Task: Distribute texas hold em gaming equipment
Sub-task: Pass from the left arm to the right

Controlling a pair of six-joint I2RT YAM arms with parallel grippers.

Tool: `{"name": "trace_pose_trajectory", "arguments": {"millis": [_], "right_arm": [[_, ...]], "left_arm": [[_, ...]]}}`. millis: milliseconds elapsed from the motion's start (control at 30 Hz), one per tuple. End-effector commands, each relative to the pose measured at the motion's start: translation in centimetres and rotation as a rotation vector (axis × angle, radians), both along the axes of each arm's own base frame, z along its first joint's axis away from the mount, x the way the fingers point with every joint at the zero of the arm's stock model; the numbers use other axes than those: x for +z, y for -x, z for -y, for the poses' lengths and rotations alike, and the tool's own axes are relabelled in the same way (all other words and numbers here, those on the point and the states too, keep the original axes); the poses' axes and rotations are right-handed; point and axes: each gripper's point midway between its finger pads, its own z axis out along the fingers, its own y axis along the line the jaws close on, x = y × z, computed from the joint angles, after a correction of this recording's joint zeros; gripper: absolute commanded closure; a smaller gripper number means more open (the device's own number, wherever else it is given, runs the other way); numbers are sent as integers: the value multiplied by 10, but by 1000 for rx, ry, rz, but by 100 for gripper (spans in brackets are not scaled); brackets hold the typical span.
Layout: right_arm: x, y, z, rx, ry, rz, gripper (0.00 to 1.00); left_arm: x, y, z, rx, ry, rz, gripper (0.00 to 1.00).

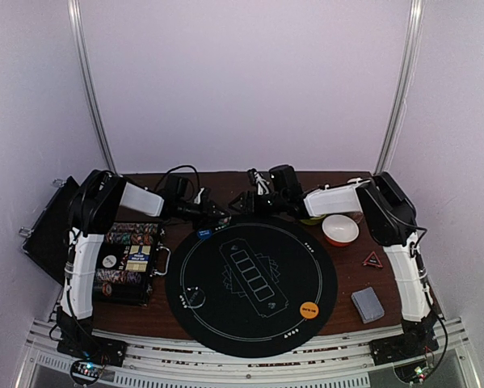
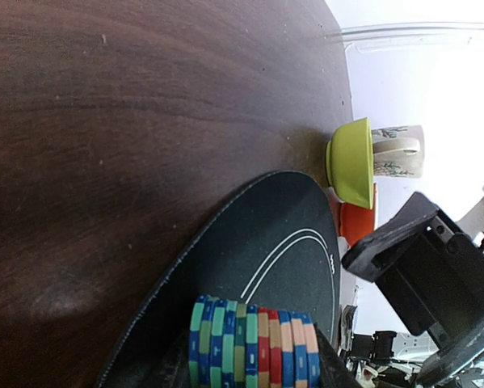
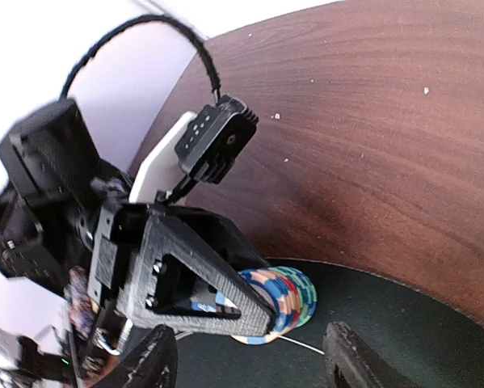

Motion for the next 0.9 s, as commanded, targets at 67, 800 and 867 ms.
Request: {"name": "trace_pose_trajectory", "arguments": {"millis": [67,800,867], "right_arm": [[-5,-22,-4,-173,-185,-242,37],[-9,0,11,-78,168,47,35],[-12,3,8,-21,196,100,31]], "left_arm": [[-36,16,-13,37,-42,-96,77],[-39,15,-19,81,-28,-113,74],[-40,15,-19,79,-20,-118,74]]}}
